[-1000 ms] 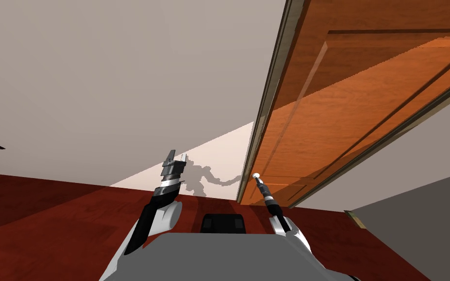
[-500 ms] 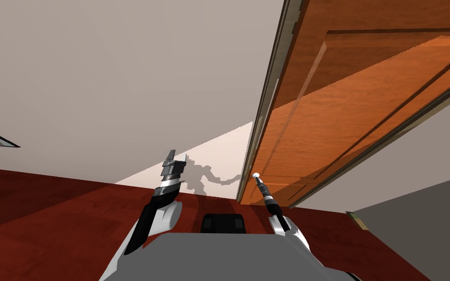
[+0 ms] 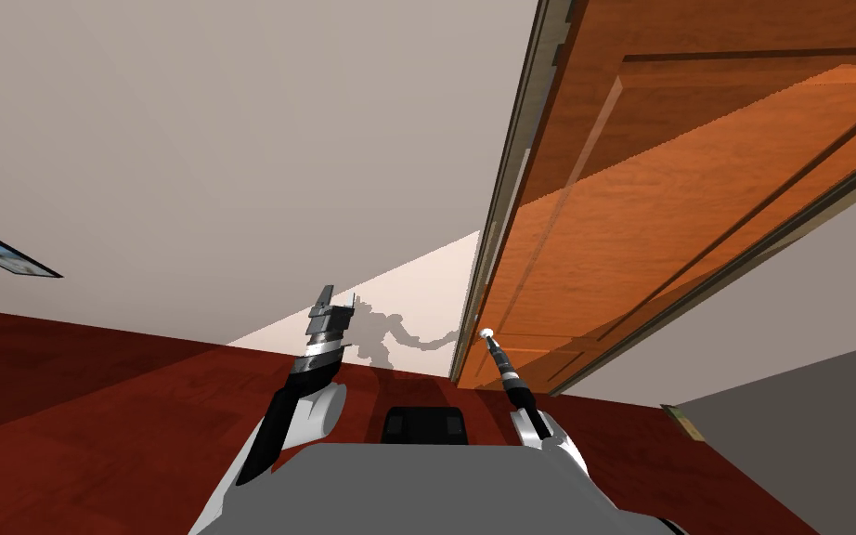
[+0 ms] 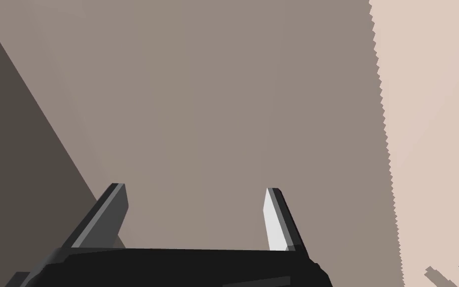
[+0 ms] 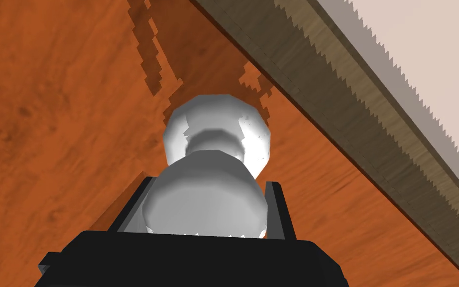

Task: Pull the door open

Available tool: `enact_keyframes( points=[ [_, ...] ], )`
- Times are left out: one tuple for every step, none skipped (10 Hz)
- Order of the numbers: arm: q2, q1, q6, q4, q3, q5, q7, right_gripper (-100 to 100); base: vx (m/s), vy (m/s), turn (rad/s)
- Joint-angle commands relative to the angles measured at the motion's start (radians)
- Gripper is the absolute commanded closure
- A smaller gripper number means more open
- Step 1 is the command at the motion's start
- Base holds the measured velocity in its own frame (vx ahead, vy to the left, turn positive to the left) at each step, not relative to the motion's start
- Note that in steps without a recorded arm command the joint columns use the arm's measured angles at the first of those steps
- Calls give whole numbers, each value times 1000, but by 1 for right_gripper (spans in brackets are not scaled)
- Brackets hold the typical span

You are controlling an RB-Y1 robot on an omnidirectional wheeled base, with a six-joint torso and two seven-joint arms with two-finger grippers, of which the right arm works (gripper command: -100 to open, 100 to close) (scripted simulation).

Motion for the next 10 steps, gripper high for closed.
enact_keyframes(
  points=[
    [7,-3,-5,5,9,-4,-28,100,-30,-8,21],
    [6,-5,-4,6,17,-15,-68,100,-33,-10,43],
    [5,-7,-2,7,25,-28,-92,100,-54,-22,49],
    [5,-7,-2,7,25,-28,-111,100,-41,-18,29],
    [4,-9,-1,8,33,-40,-143,100,-36,-18,39],
    [4,-9,-1,8,33,-40,-153,100,-30,-15,15],
    [3,-11,0,9,41,-52,-190,100,-33,-15,34],
    [3,-11,0,9,41,-52,-195,100,-29,-11,24],
    [2,-13,1,9,49,-64,-234,100,-39,-9,38],
    [1,-15,2,10,57,-77,-259,100,-57,-22,54]
  ],
)
